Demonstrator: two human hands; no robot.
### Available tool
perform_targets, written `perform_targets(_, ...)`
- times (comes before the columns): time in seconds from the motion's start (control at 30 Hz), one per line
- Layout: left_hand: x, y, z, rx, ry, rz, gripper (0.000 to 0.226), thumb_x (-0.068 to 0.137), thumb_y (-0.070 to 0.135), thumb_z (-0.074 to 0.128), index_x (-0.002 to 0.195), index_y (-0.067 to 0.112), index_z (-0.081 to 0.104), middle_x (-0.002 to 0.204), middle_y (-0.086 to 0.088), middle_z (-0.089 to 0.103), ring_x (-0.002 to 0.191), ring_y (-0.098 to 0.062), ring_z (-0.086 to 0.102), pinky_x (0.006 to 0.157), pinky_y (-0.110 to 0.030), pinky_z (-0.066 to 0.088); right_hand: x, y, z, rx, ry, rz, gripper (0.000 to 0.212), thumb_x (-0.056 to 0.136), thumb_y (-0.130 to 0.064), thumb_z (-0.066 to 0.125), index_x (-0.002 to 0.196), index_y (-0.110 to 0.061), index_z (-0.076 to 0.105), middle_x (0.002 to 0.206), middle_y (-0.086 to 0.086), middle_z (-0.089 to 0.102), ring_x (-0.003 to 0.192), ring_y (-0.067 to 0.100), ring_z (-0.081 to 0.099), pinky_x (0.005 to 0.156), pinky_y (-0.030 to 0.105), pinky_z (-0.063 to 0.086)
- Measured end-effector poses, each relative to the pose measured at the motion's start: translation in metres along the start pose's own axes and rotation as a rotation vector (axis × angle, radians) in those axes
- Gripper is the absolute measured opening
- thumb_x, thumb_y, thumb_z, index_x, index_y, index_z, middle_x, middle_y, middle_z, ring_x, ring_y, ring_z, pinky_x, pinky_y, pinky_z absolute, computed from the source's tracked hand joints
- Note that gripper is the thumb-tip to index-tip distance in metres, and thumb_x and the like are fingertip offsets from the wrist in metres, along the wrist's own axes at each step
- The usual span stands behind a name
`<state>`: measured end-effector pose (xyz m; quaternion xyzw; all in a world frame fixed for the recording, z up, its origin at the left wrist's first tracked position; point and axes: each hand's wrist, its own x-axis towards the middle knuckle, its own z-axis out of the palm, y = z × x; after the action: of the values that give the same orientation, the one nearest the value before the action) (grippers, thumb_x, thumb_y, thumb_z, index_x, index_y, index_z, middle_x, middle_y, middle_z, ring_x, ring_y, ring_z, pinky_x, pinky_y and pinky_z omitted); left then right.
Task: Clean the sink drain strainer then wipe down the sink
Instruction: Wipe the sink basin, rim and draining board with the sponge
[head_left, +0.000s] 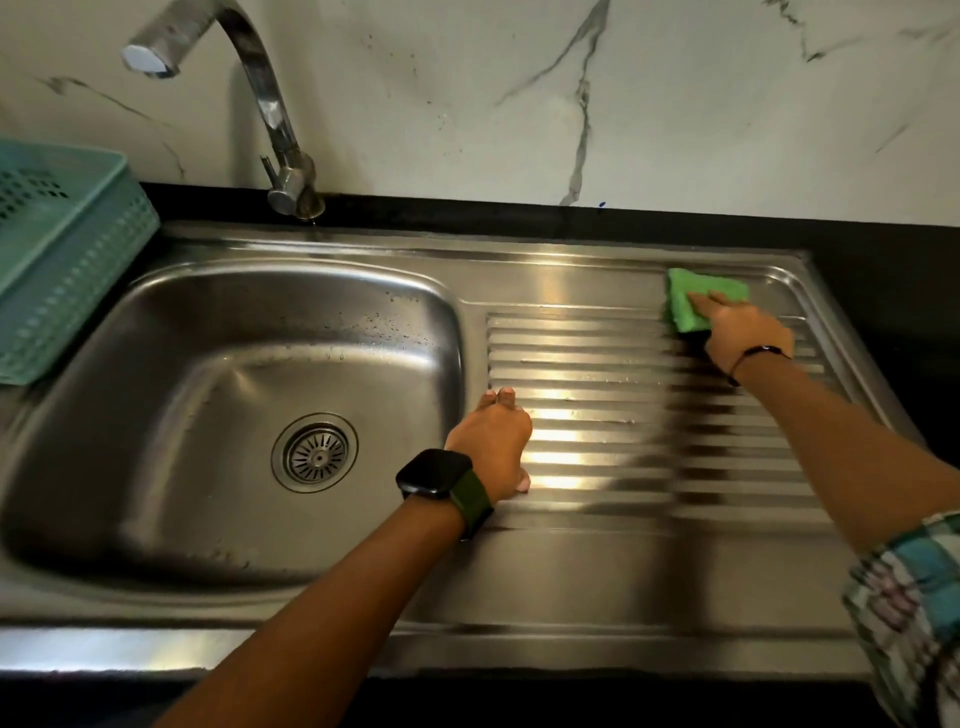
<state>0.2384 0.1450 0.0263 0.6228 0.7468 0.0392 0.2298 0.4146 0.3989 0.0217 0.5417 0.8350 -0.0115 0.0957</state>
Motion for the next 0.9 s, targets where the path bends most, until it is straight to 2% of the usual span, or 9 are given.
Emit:
perform_targets(0.13,-0.003,0.002,0.000,-0.001,0.045,-0.003,0.042,0.076,0.023,0.070,0.108,-0.002,0.058,0.131,-0.013,0.042,0.122,-0.027,0.041,0.097,-0.032,0.043,-0.036,0.014,0.003,-0.045,-0.007,0.225,0.048,0.090,-0.009,0.045,0.137,-0.018,0.038,0.131,0.021,0.049,0.114,0.044,0.051,0.091,0.052,0.045)
perform_targets(0.23,-0.001,0.003,0.002,0.022,0.052,-0.013,0.044,0.076,0.023,0.070,0.110,-0.001,0.057,0.131,-0.013,0.042,0.121,-0.027,0.041,0.096,-0.032,0.043,-0.074,-0.023,0.006,0.013,0.068,0.259,0.035,0.092,-0.009,0.041,0.127,-0.008,0.047,0.124,0.023,0.055,0.113,0.043,0.054,0.090,0.049,0.046)
perform_targets(0.33,-0.001,0.005,0.004,0.061,0.051,-0.008,0.046,0.079,0.023,0.067,0.116,-0.002,0.054,0.135,-0.015,0.038,0.125,-0.028,0.037,0.098,-0.032,0.041,-0.111,-0.098,0.010,0.071,0.100,0.103,0.036,0.095,-0.009,0.033,0.130,-0.009,0.044,0.128,0.018,0.053,0.116,0.041,0.052,0.090,0.046,0.046)
perform_targets(0.4,-0.003,0.005,0.005,0.067,0.060,0.001,0.047,0.081,0.022,0.064,0.121,0.001,0.053,0.137,-0.016,0.038,0.127,-0.029,0.035,0.100,-0.032,0.038,-0.131,-0.146,0.014,0.077,0.085,-0.086,0.040,0.094,-0.015,0.038,0.134,-0.015,0.039,0.134,0.015,0.047,0.122,0.039,0.045,0.092,0.046,0.044)
perform_targets(0.47,-0.006,0.004,0.005,0.064,0.081,0.013,0.046,0.082,0.023,0.062,0.124,0.007,0.053,0.137,-0.016,0.042,0.128,-0.028,0.035,0.100,-0.032,0.036,-0.140,-0.165,0.015,0.069,0.062,-0.230,0.046,0.092,-0.021,0.046,0.137,-0.022,0.036,0.143,0.009,0.041,0.130,0.037,0.037,0.098,0.047,0.039)
perform_targets(0.57,-0.007,0.002,0.005,0.075,0.078,-0.001,0.053,0.081,0.028,0.063,0.126,0.004,0.048,0.136,-0.015,0.041,0.126,-0.028,0.037,0.100,-0.033,0.036,-0.136,-0.138,0.013,0.050,0.064,-0.311,0.047,0.094,-0.022,0.042,0.139,-0.031,0.036,0.150,-0.001,0.036,0.136,0.028,0.034,0.106,0.045,0.033)
perform_targets(0.67,-0.006,0.000,0.005,0.053,0.063,-0.020,0.052,0.080,0.029,0.065,0.120,0.001,0.047,0.133,-0.015,0.042,0.125,-0.028,0.039,0.098,-0.031,0.036,-0.131,-0.083,0.019,-0.019,0.089,-0.268,0.049,0.093,-0.020,0.041,0.138,-0.037,0.037,0.151,-0.007,0.035,0.137,0.022,0.035,0.109,0.042,0.032)
perform_targets(0.8,-0.008,-0.002,0.005,0.019,0.071,-0.003,0.053,0.079,0.028,0.065,0.120,0.001,0.045,0.133,-0.014,0.042,0.124,-0.027,0.040,0.097,-0.029,0.037,-0.125,0.002,0.014,-0.043,0.052,0.020,0.055,0.088,-0.011,0.045,0.137,-0.035,0.040,0.147,0.002,0.042,0.126,0.031,0.048,0.106,0.044,0.038)
perform_targets(0.9,-0.007,-0.004,0.003,-0.020,0.071,0.000,0.054,0.078,0.027,0.067,0.119,0.002,0.044,0.130,-0.014,0.044,0.120,-0.028,0.044,0.094,-0.032,0.040,-0.115,0.030,0.010,-0.016,0.052,0.235,0.052,0.086,-0.009,0.048,0.132,-0.031,0.048,0.128,0.015,0.058,0.114,0.036,0.054,0.101,0.047,0.039)
